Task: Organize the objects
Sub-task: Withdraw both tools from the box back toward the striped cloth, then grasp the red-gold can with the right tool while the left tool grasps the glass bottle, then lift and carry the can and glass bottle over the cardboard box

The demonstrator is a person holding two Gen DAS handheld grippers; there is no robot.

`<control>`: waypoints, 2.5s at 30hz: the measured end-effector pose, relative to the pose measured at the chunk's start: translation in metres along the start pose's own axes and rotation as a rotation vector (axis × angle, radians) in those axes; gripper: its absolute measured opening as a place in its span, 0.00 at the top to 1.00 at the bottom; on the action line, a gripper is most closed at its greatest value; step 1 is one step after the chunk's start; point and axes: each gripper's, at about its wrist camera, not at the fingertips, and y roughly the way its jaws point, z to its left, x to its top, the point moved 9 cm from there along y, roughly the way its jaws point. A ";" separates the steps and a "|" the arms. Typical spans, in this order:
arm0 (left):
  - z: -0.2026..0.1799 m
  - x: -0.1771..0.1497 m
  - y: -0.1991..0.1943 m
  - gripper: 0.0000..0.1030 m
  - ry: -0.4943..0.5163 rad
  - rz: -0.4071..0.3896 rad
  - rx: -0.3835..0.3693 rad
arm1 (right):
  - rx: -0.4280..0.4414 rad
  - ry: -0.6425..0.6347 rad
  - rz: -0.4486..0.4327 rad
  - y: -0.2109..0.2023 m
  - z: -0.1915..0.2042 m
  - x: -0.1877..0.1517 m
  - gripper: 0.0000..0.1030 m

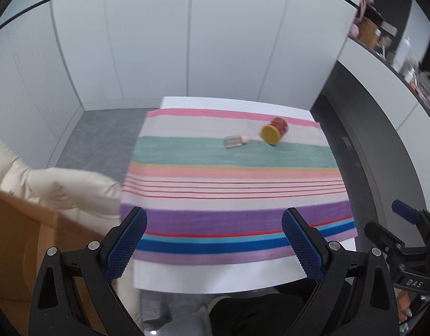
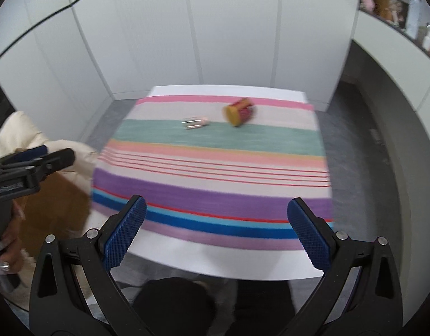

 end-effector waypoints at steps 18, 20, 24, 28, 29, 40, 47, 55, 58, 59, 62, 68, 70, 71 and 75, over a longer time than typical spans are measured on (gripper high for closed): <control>-0.042 0.038 0.128 0.05 -0.008 0.116 -0.009 | 0.043 -0.093 -0.020 0.118 -0.052 0.046 0.01; -0.041 0.043 0.149 0.05 -0.013 0.122 0.002 | 0.062 -0.121 -0.007 0.140 -0.051 0.053 0.01; -0.045 0.051 0.188 0.05 -0.017 0.130 0.006 | 0.107 -0.156 -0.003 0.190 -0.053 0.073 0.01; -0.049 0.061 0.236 0.05 -0.067 0.142 -0.015 | 0.125 -0.152 0.004 0.243 -0.058 0.098 0.01; -0.049 0.064 0.245 0.05 -0.077 0.143 -0.014 | 0.126 -0.163 0.001 0.255 -0.057 0.105 0.01; -0.041 0.084 0.329 0.11 -0.164 0.170 -0.001 | 0.130 -0.244 -0.027 0.333 -0.044 0.142 0.34; -0.041 0.093 0.337 0.37 -0.133 0.113 0.042 | 0.118 -0.214 -0.026 0.329 -0.052 0.133 0.35; -0.042 0.090 0.326 0.38 -0.115 0.110 0.055 | 0.069 -0.194 0.007 0.325 -0.056 0.130 0.35; -0.042 0.095 0.314 0.37 -0.094 0.090 0.067 | 0.061 -0.181 0.015 0.318 -0.053 0.132 0.35; -0.041 0.098 0.310 0.37 -0.088 0.085 0.071 | 0.058 -0.179 0.014 0.315 -0.052 0.133 0.35; -0.047 0.107 0.294 0.37 -0.089 0.077 0.068 | 0.042 -0.179 0.015 0.304 -0.047 0.136 0.35; -0.040 0.119 0.243 0.37 -0.085 0.028 0.082 | 0.014 -0.177 0.003 0.255 -0.054 0.143 0.35; -0.033 0.117 0.223 0.37 -0.090 0.026 0.081 | 0.011 -0.171 -0.004 0.237 -0.054 0.144 0.35; -0.032 0.117 0.213 0.37 -0.092 0.027 0.077 | 0.009 -0.170 -0.011 0.226 -0.053 0.144 0.35; -0.029 0.111 0.179 0.37 -0.075 0.019 0.085 | -0.006 -0.170 -0.025 0.191 -0.049 0.142 0.35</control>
